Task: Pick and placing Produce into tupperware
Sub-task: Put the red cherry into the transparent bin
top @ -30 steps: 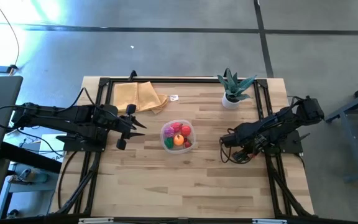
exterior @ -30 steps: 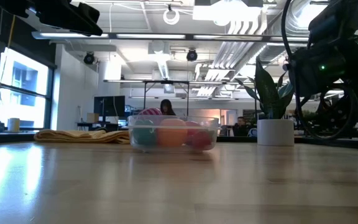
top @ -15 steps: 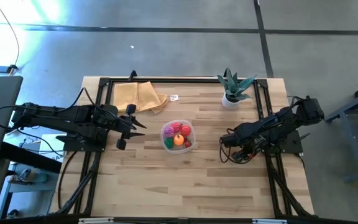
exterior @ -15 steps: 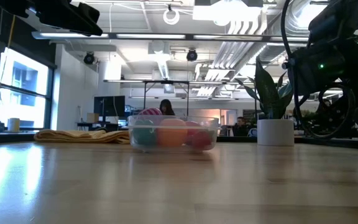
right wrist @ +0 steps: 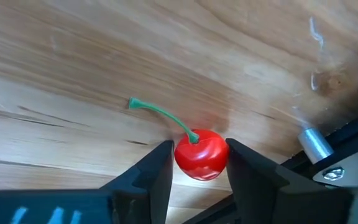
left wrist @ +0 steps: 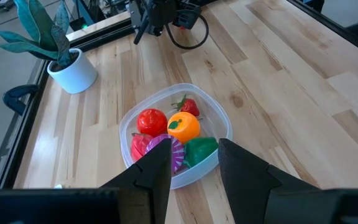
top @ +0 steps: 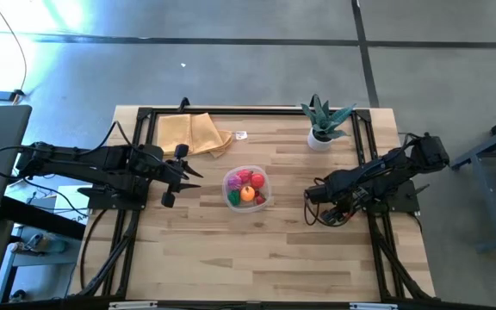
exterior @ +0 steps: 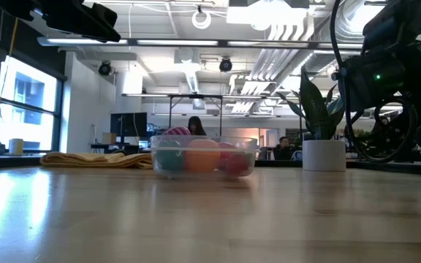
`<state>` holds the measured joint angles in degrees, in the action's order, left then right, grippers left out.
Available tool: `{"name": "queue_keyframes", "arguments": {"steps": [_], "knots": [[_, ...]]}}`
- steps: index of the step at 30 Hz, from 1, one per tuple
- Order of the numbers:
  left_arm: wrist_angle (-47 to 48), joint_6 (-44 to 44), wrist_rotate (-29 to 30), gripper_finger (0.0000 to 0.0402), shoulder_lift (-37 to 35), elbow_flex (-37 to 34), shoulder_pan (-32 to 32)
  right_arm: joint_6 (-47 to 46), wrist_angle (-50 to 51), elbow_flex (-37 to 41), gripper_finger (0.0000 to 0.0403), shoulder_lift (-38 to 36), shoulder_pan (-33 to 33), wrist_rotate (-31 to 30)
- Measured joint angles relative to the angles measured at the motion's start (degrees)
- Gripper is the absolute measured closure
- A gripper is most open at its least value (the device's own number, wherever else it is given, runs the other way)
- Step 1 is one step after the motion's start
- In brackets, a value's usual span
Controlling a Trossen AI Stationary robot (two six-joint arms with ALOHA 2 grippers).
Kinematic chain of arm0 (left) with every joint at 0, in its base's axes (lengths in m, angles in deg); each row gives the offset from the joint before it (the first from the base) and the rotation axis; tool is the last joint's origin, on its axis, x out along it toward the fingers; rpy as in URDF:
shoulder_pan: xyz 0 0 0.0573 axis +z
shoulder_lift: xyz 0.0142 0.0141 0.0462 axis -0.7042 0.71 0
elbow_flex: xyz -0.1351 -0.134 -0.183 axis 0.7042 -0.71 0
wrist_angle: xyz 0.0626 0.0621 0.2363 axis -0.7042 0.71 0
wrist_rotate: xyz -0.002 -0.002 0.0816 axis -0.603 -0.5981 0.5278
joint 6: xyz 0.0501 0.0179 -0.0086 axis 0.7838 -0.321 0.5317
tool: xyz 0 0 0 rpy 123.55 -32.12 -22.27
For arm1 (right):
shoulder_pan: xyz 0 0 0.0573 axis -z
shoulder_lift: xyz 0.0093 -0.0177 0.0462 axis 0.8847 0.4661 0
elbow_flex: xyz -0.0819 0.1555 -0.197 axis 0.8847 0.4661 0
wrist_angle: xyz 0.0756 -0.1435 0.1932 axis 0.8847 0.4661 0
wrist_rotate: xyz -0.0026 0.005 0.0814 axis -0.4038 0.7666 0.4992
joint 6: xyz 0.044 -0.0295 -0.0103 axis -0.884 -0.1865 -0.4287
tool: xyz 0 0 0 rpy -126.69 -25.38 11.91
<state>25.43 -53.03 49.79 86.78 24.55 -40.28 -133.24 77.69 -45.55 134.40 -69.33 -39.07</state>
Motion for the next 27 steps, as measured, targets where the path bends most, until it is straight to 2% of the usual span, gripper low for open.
{"name": "queue_keyframes", "arguments": {"steps": [8, 15, 21, 27], "knots": [[0.0, 0.0, -0.02, 0.0282, 0.0, 0.0, -0.02, 0.35, 0.59, -0.97, 0.0295, 0.0, -0.02, -1.76], [0.0, -0.01, 0.0, 0.0282, -0.01, 0.0, -0.01, 0.37, 1.02, -2.55, 0.0292, 0.04, -0.02, -3.86], [0.0, 0.0, -0.02, 0.0282, -0.02, 0.0, 0.0, 3.51, 4.11, -8.26, 0.0291, 0.07, -0.01, -9.73], [0.0, -0.02, -0.01, 0.0282, -0.01, -0.01, -0.02, 8.03, 6.36, -18.22, 0.0291, 0.07, -0.02, -18.68]]}}
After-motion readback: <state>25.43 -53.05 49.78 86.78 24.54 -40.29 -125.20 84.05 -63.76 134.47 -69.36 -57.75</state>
